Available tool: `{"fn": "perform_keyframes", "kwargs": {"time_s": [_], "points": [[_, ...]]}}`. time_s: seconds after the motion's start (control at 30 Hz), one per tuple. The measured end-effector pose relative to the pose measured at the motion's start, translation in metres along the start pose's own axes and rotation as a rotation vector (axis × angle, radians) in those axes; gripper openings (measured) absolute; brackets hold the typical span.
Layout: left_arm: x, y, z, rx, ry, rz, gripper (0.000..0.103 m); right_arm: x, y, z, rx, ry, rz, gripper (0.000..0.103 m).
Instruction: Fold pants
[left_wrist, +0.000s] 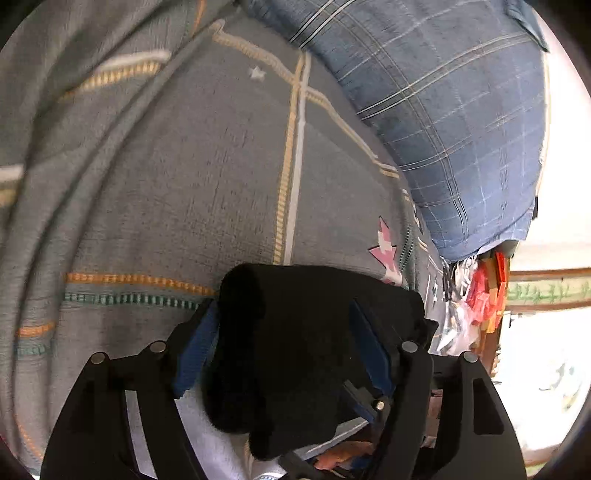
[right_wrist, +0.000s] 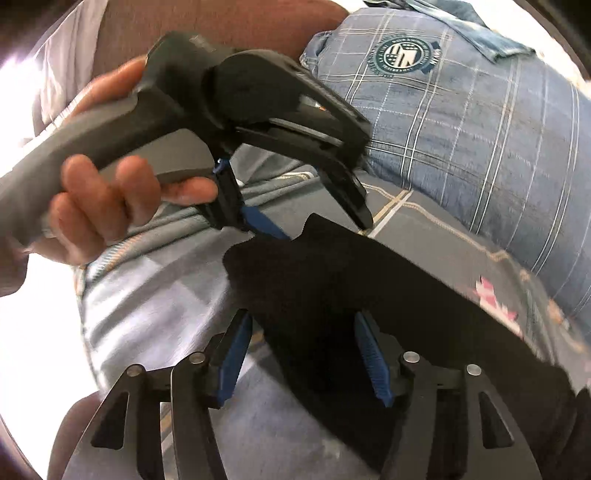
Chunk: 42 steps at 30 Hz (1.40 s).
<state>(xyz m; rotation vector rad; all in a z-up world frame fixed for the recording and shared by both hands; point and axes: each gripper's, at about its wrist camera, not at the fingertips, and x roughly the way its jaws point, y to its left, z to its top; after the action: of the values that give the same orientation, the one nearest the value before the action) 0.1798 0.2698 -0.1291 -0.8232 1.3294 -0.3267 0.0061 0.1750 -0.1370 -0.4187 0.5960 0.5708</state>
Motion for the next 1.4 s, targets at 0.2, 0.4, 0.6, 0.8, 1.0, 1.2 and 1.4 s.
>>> {"fn": "perform_keyframes", "kwargs": {"time_s": [0.2,0.4,0.6,0.8,1.0,1.2,1.4], "points": [[0.006,-0.024,-0.018,0.061,0.020,-0.110,0.026,-0.007,-0.020,0.003,0.053,-0.025,0.022,0.030],[-0.008,-0.074,-0.044,0.124,-0.018,-0.270,0.018,-0.068,-0.070,-0.014,0.285,-0.117,0.114,0.028],[0.014,-0.170,-0.086,0.301,0.047,-0.340,0.018,-0.124,-0.125,-0.050,0.526,-0.187,0.208,0.028],[0.104,-0.219,-0.117,0.384,0.160,-0.221,0.018,-0.140,-0.180,-0.123,0.753,-0.165,0.197,0.028],[0.179,-0.218,-0.138,0.298,0.302,-0.090,0.018,-0.139,-0.217,-0.191,0.996,-0.126,0.256,0.031],[0.095,-0.267,-0.145,0.497,0.213,-0.172,0.037,-0.169,-0.223,-0.201,0.967,-0.192,0.287,0.047],[0.050,-0.267,-0.111,0.660,0.026,0.084,0.090,-0.154,-0.222,-0.195,1.027,-0.220,0.426,0.060]]}}
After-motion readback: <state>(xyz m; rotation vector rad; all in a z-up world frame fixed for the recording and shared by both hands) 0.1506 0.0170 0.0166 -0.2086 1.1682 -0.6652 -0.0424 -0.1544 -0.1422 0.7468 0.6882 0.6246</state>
